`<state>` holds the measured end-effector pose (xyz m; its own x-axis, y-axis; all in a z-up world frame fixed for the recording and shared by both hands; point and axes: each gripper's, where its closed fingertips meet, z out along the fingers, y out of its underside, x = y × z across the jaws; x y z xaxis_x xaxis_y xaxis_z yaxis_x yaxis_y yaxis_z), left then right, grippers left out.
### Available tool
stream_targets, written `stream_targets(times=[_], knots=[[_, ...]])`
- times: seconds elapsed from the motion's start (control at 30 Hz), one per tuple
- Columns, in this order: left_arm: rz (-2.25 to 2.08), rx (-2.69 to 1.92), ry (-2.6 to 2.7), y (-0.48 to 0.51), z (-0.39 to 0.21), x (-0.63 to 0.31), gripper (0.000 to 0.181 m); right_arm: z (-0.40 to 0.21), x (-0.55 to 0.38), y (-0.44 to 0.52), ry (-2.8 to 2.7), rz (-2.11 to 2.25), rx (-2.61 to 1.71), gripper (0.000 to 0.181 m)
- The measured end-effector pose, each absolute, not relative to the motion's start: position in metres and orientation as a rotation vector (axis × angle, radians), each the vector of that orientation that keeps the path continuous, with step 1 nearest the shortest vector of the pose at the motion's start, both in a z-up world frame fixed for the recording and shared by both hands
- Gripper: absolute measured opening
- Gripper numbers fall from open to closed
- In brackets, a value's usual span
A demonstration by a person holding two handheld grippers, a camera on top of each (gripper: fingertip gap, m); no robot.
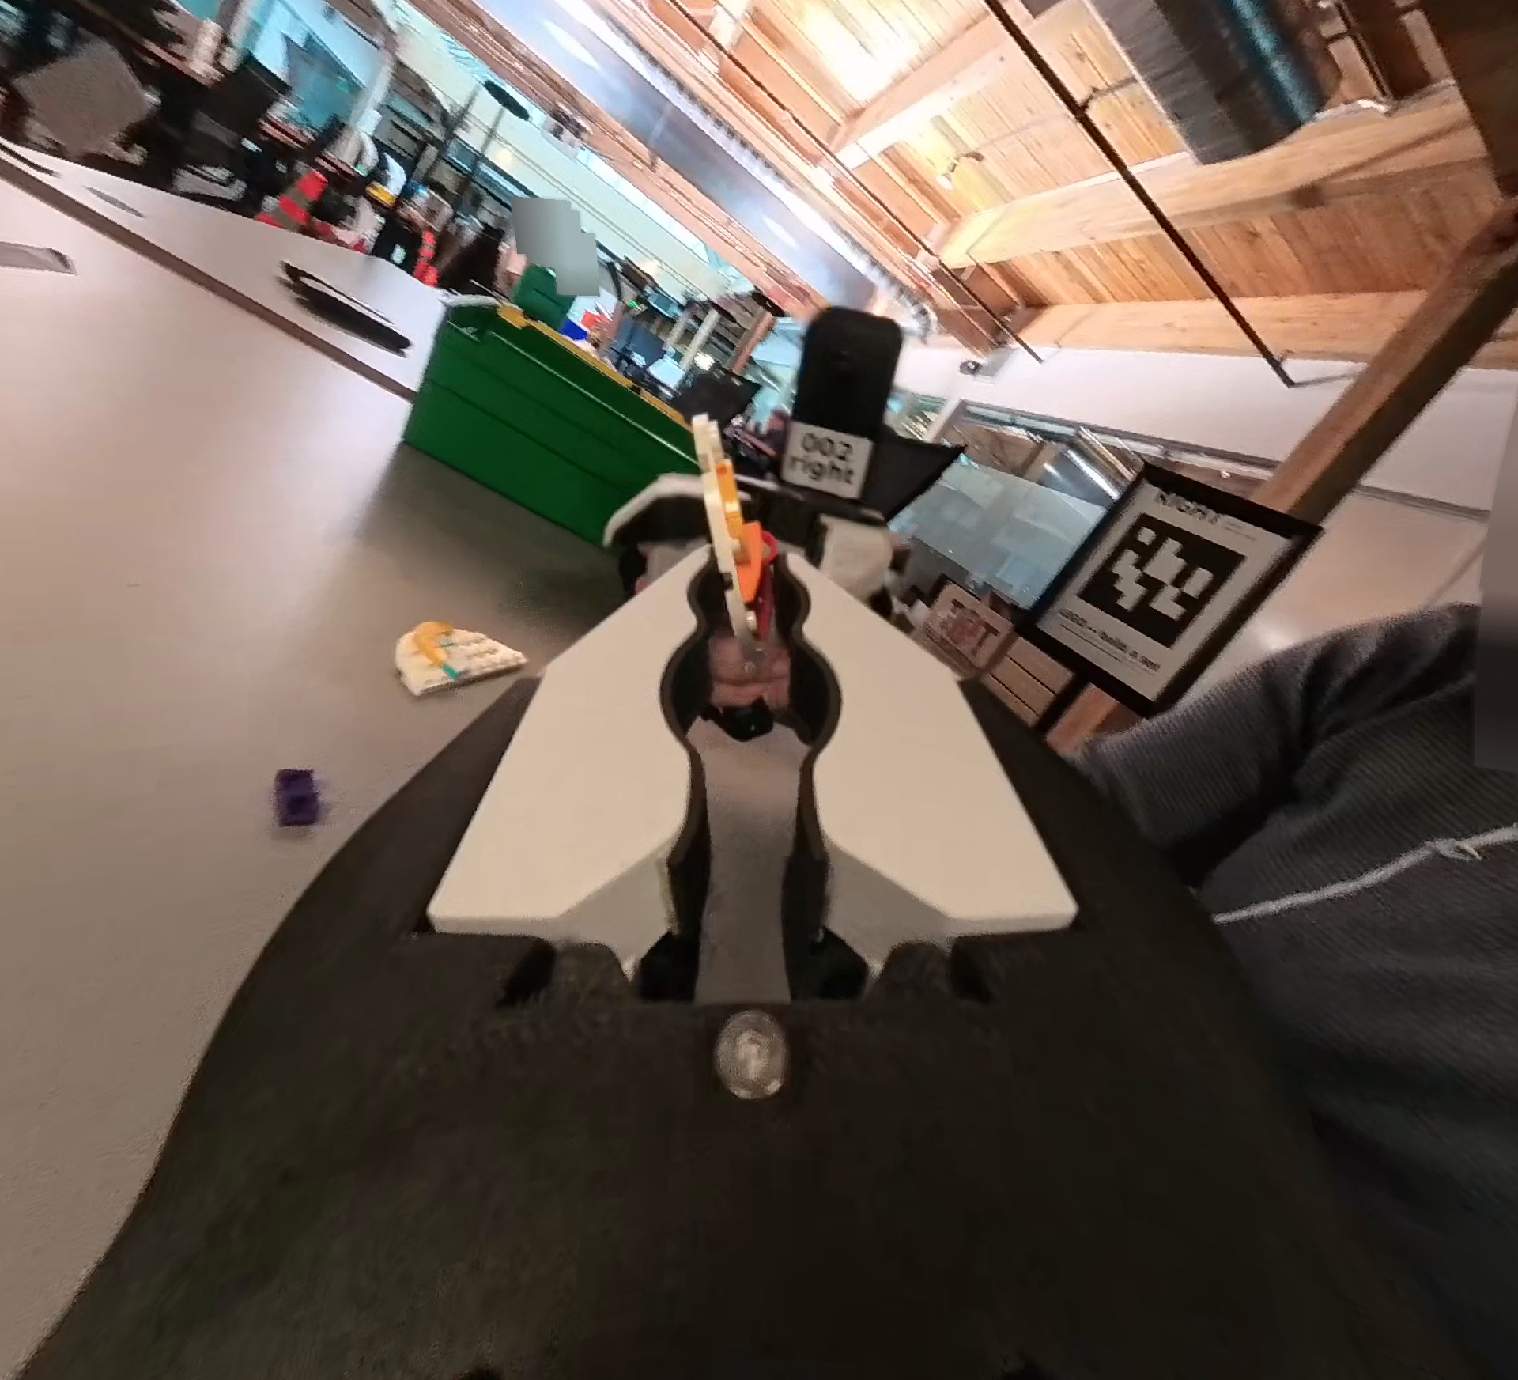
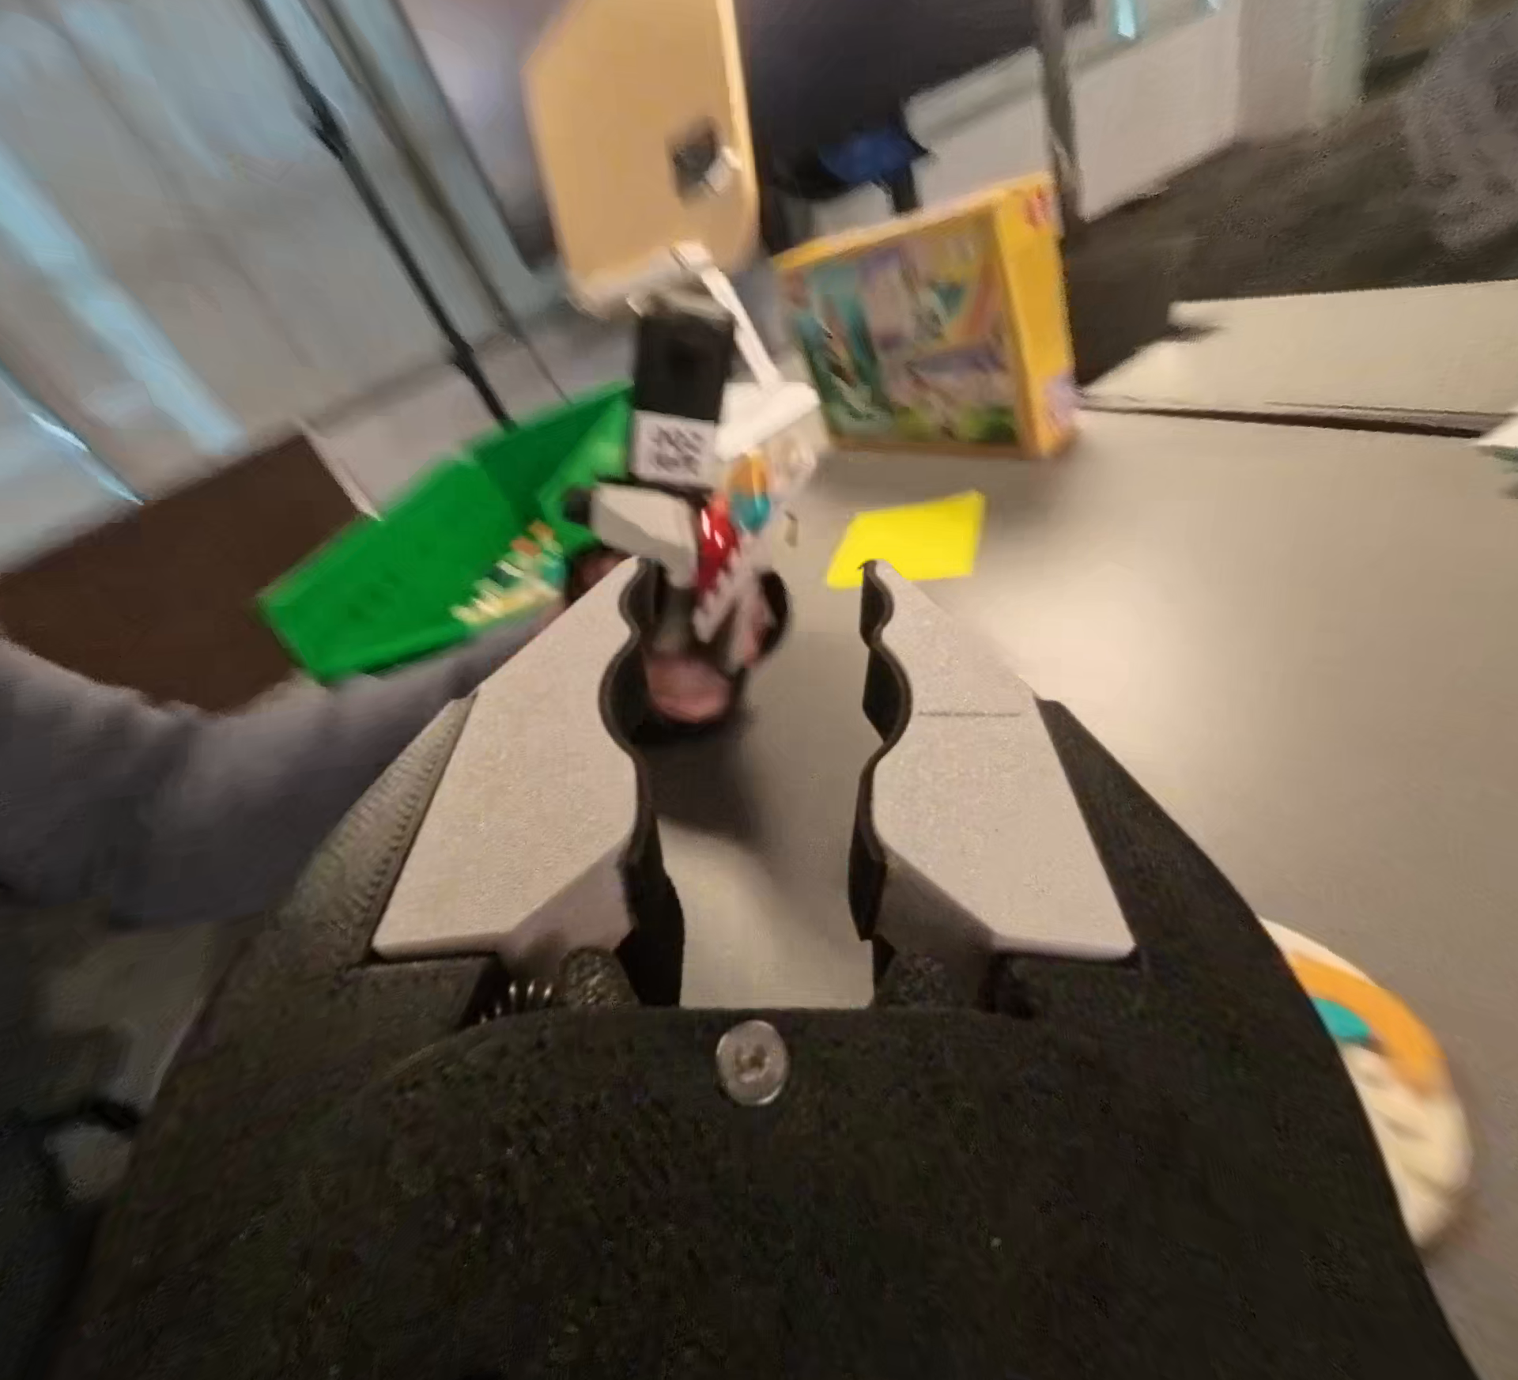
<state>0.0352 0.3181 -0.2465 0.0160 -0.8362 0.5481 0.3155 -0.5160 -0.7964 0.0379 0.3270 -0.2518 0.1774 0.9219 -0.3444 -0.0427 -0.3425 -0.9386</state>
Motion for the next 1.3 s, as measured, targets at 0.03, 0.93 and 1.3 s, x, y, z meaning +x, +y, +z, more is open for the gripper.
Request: stream_targets(times=[0.03,0.93,1.3], knots=[[-1.661,-1.41,0.608,0.314,-0.247,0.039,0.01,-0.243,0.039,0.323,-0.832,1.442,-1.503,0.047],[-0.256,-1.432,0.858,0.342,-0.269,0.06,0.012,-0.252,0.055,0.36,-0.522,1.096,-1.541,0.003],[-0.166,-1.422,0.841,0.344,-0.268,0.058,0.008,-0.255,0.051,0.359,-0.47,1.04,-1.555,0.003]])
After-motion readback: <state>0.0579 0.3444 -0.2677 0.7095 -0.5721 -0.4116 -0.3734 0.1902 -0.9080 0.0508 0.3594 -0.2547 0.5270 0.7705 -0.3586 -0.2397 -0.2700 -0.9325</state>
